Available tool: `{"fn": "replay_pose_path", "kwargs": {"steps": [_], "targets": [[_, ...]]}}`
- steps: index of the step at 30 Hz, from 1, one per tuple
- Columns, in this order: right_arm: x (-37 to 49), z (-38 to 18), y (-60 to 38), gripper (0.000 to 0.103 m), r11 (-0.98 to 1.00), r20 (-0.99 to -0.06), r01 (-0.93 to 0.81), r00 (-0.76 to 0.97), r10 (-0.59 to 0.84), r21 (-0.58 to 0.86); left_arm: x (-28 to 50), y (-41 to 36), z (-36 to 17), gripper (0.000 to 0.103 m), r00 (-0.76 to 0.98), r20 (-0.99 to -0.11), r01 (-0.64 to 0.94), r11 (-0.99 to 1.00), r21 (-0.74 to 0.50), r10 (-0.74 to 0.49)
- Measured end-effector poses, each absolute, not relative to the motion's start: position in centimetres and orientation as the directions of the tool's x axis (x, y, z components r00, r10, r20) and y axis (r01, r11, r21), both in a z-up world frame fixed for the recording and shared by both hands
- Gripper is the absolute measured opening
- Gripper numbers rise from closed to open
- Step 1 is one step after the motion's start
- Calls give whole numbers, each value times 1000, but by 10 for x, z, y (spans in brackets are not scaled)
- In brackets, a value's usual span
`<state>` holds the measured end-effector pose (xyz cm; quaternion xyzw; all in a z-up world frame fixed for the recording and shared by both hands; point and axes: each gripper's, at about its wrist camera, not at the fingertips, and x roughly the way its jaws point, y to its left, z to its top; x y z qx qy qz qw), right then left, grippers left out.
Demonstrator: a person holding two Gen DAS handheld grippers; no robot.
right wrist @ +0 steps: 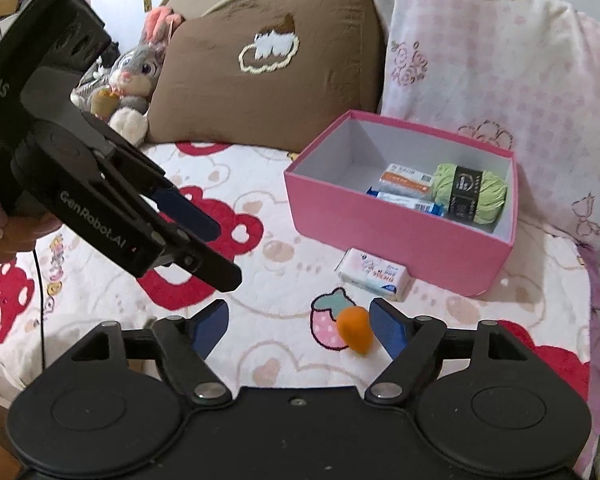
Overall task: Organize objects
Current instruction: 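Move the open left tool toward the orange makeup sponge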
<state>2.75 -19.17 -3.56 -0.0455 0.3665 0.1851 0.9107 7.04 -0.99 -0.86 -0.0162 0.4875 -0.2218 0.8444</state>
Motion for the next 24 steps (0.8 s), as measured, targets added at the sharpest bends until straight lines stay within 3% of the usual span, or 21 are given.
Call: {"fn": "replay_pose_path", "kwargs": {"steps": [7, 17, 24], "targets": [[41, -62, -188, 84, 925, -710, -378, 643, 287, 32, 72, -20, -18, 81, 492, -782, 382, 902, -199, -381], [54, -97, -187, 86, 927, -679, -371, 694, 241, -50, 79, -23, -57, 86, 522, -760, 326, 914, -242, -387], [65, -133, -199, 86, 950, -688, -309, 699, 196, -44, 80, -27, -89, 87, 543, -706, 306, 890, -338, -455]]}}
